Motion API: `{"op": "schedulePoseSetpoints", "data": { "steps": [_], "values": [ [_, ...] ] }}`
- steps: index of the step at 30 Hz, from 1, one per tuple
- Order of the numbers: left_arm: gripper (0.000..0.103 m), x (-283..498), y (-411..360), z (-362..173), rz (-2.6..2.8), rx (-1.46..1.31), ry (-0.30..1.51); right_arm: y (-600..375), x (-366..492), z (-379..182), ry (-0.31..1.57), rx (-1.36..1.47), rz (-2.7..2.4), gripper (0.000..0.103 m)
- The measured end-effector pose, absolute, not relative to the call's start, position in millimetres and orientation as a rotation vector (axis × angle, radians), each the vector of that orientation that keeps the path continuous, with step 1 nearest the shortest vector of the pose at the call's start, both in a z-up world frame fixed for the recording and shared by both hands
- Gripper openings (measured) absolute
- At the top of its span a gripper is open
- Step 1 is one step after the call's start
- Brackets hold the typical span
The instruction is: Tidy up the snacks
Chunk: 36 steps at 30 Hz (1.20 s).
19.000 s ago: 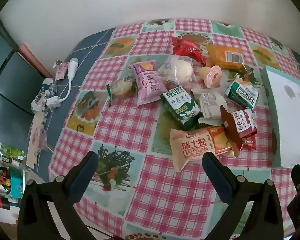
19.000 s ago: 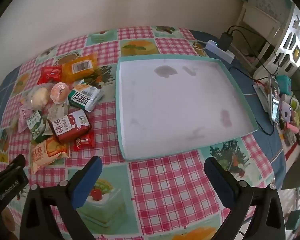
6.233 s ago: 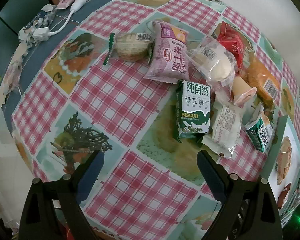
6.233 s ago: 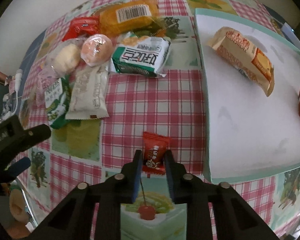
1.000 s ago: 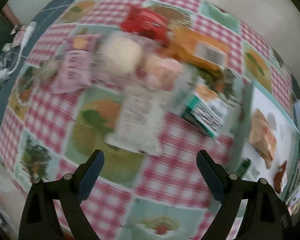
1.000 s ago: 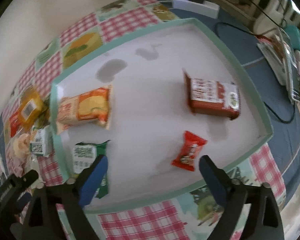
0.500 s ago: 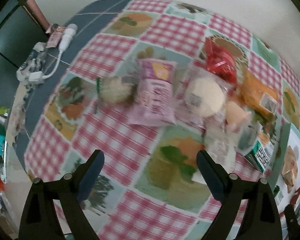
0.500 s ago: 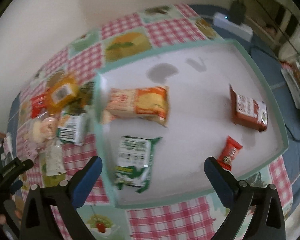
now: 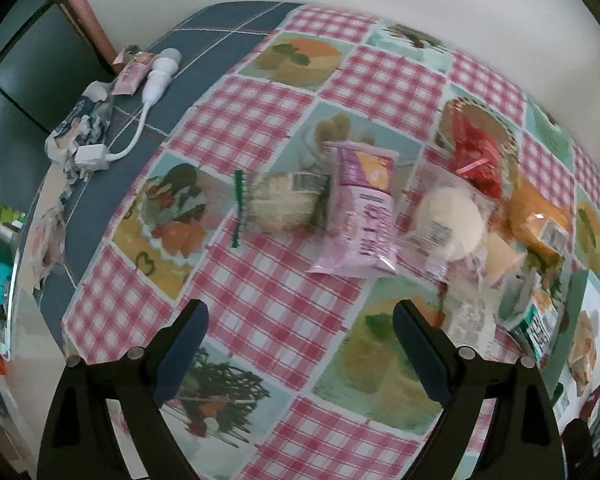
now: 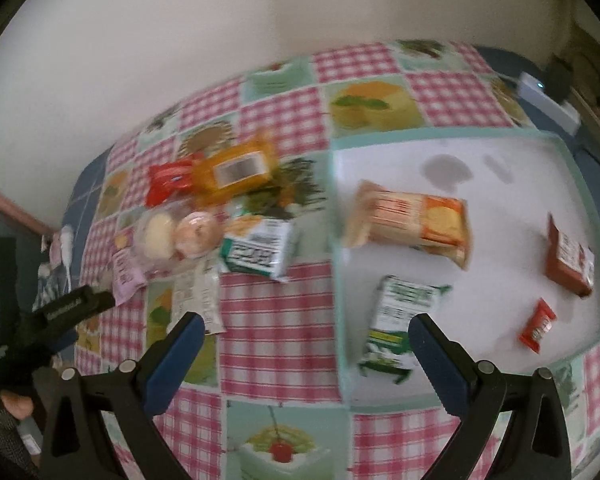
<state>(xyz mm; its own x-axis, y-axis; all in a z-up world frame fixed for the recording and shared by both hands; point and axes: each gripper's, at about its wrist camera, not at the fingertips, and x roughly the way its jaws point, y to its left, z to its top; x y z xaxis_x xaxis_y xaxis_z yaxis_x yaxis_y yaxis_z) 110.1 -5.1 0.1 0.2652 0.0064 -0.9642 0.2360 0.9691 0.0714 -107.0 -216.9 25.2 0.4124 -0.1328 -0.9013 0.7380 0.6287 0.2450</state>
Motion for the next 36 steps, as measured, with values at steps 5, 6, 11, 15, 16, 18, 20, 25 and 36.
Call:
{"op": "schedulePoseSetpoints", "data": {
  "steps": [5, 6, 11, 15, 16, 18, 20, 25, 36],
  "values": [
    [0.094, 123.4, 12.1, -2.4, -0.123, 0.161, 1.306, -206.1, -85.1, 17.0, 1.035, 0.677, -0.590, 0.103],
    [0.094, 125.0, 13.7, -3.2, -0.118, 0.157, 1.307, -205.6, -83.3, 15.8, 1.038, 0.676, -0.591, 0.103],
    [0.094, 130.2, 15.4, -9.5, -0.104, 0.130, 1.324, -211.0, -70.4, 8.3, 1.045, 0.691, -0.605, 0.103],
    [0.094, 127.1, 2.6, -12.6, -0.113, 0.116, 1.329, -215.0, -60.2, 3.5, 1.056, 0.665, -0.633, 0.103],
    [0.094, 126.1, -1.8, -13.5, -0.127, 0.102, 1.331, -216.6, -58.5, 2.6, 1.058, 0.664, -0.637, 0.103],
    [0.094, 123.6, -10.9, -15.6, -0.158, 0.087, 1.340, -221.5, -54.3, 0.9, 1.063, 0.670, -0.642, 0.103],
    [0.094, 119.7, -23.9, -19.4, -0.190, 0.096, 1.351, -227.0, -51.2, 2.1, 1.053, 0.667, -0.655, 0.103],
    [0.094, 112.5, -54.6, -28.2, -0.264, 0.133, 1.374, -241.1, -46.4, 4.7, 1.042, 0.646, -0.696, 0.099],
    [0.094, 100.2, -91.3, -42.0, -0.333, 0.234, 1.393, -263.2, -35.7, -11.2, 1.066, 0.666, -0.723, 0.092]
  ]
}}
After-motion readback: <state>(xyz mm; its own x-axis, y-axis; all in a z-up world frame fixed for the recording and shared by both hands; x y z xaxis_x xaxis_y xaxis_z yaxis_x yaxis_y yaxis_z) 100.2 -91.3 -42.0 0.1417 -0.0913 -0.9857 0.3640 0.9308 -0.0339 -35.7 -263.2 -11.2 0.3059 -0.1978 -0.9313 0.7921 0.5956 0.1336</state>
